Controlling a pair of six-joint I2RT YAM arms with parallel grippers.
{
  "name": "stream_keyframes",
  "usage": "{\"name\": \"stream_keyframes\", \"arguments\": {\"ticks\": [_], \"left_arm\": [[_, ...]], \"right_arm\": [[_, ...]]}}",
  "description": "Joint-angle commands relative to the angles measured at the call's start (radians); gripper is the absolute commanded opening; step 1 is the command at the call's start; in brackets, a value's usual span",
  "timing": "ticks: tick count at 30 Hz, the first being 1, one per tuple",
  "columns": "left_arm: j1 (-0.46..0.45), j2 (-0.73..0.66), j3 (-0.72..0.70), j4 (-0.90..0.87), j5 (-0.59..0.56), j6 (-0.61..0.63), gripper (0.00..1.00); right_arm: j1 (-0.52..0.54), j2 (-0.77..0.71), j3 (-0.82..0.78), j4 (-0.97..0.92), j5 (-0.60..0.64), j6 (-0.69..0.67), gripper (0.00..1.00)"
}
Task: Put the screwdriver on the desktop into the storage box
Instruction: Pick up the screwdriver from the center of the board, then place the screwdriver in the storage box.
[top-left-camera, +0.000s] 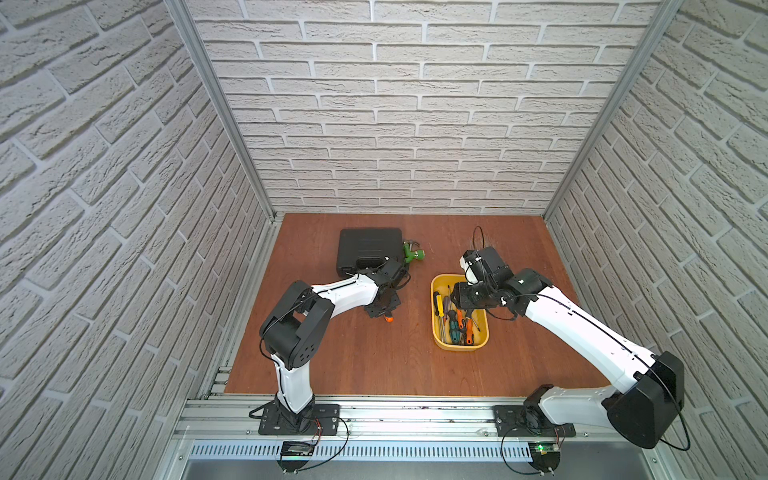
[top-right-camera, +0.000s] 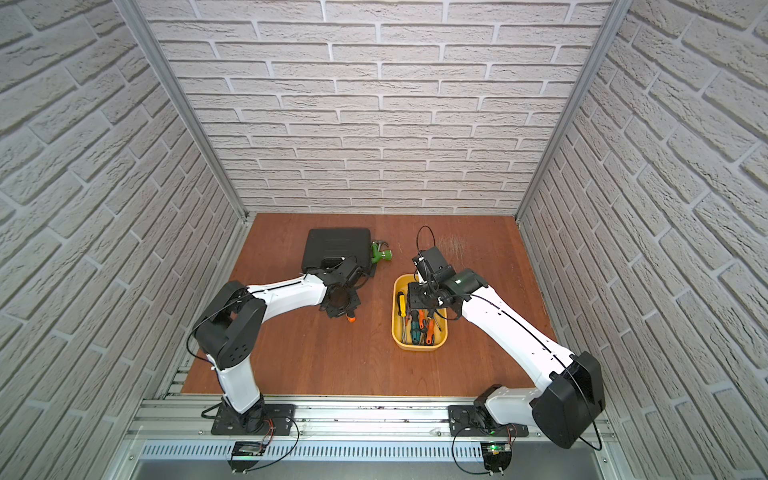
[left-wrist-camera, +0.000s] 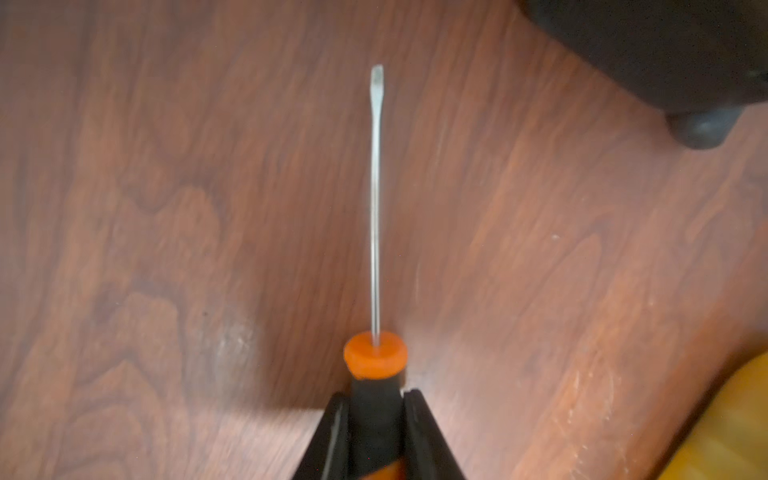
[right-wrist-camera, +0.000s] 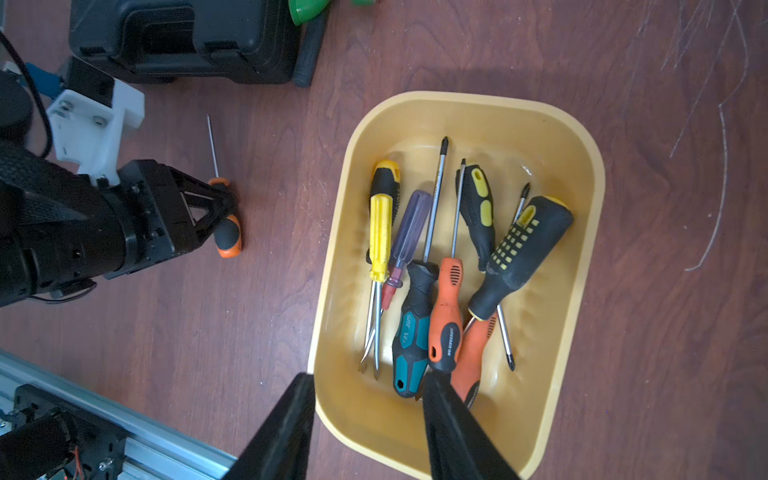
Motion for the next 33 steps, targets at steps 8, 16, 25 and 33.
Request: {"name": "stream_keyframes", "arguments": {"ticks": [8, 16, 25, 33], "left_arm": [[0.002, -0.229, -0.163, 0.263, 0.151, 0.064, 0.00], [0.002, -0.453, -0.383, 0.875, 0.353, -0.041, 0.00], [-0.012, -0.510, -0.527, 1.307, 0.373, -0.197, 0.00], [-0.017, -0.446, -0.535, 1.544, 0.436, -0.279, 0.00]], "right_arm": [[0.016, -0.065, -0.057, 0.207, -0.260, 0.063, 0.48], [0.064, -0.097, -0.076, 0.365, -0.391, 0.106, 0.58], [0.074, -0.101, -0.084, 0.405, -0.425, 0.097, 0.64], [0.074, -0.100, -0.054, 0.351, -0.331, 0.084, 0.61]]}}
